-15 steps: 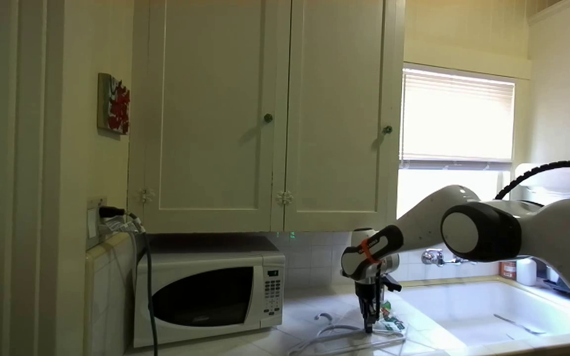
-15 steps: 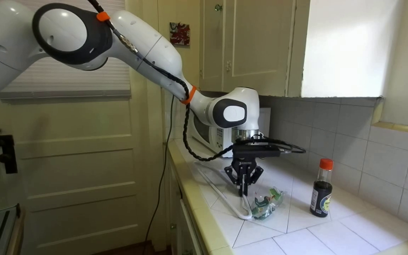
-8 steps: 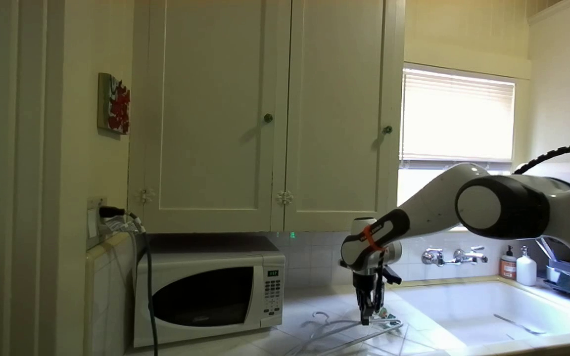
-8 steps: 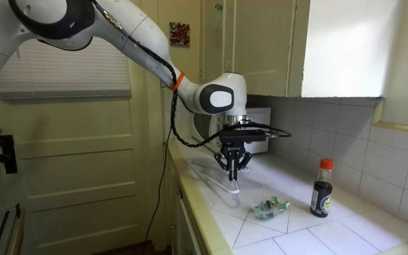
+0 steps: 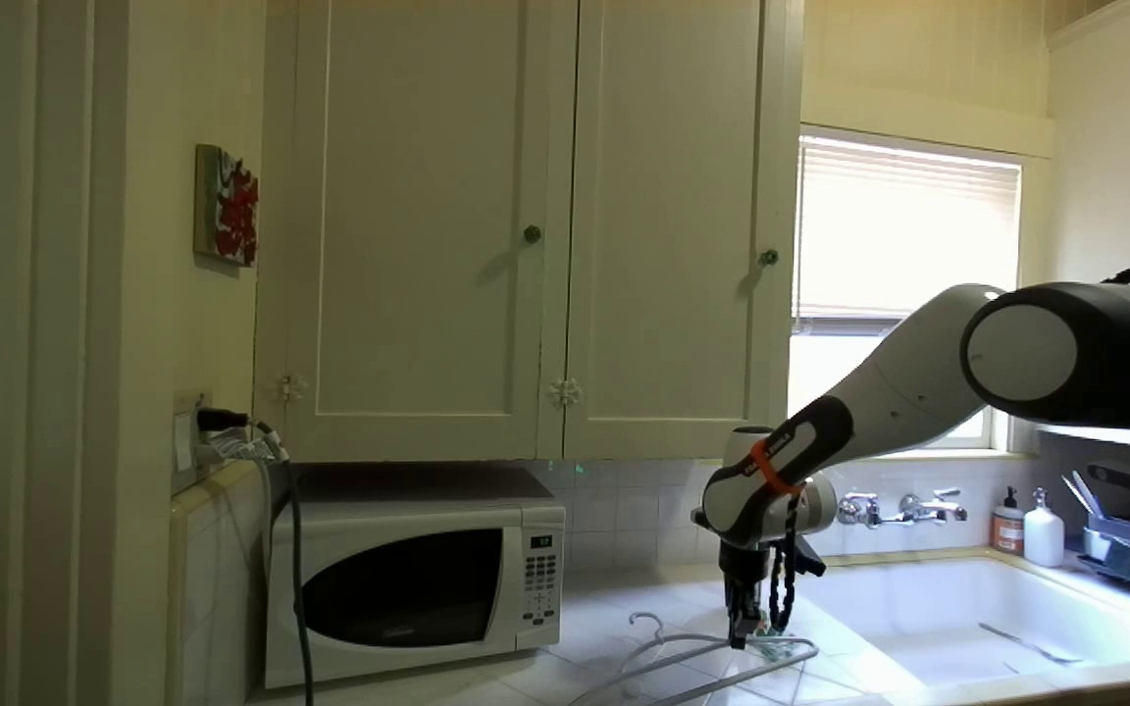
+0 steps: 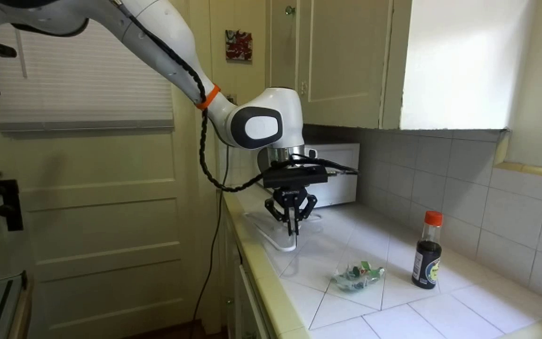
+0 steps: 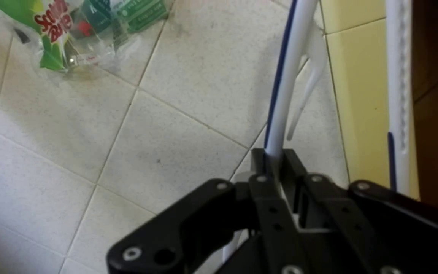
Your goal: Hang the coat hanger on the cabinet's left door
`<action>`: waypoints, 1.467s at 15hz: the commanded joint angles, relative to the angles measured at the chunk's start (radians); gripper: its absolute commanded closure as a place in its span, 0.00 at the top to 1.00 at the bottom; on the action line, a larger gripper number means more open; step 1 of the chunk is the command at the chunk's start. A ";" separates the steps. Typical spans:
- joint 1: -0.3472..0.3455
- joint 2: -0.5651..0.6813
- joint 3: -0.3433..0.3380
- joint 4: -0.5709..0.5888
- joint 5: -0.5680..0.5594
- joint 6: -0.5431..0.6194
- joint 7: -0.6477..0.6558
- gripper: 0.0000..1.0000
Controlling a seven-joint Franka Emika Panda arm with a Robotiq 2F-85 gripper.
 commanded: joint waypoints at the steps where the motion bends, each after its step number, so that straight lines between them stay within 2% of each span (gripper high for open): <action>1: -0.012 -0.156 -0.011 -0.251 0.029 0.273 0.002 0.03; 4: -0.064 -0.215 0.041 -0.408 0.142 0.506 -0.056 0.03; 6: -0.124 -0.243 0.122 -0.483 0.263 0.624 -0.130 0.03; 8: -0.230 -0.249 0.282 -0.517 0.423 0.733 -0.240 0.03; 10: -0.338 -0.242 0.440 -0.504 0.485 0.821 -0.285 0.03; 12: -0.430 -0.225 0.549 -0.489 0.428 0.907 -0.263 0.03; 16: -0.553 -0.217 0.648 -0.544 0.260 1.086 -0.191 0.03; 18: -0.607 -0.214 0.665 -0.597 0.163 1.171 -0.154 0.03; 22: -0.674 -0.195 0.639 -0.703 0.021 1.336 -0.137 0.03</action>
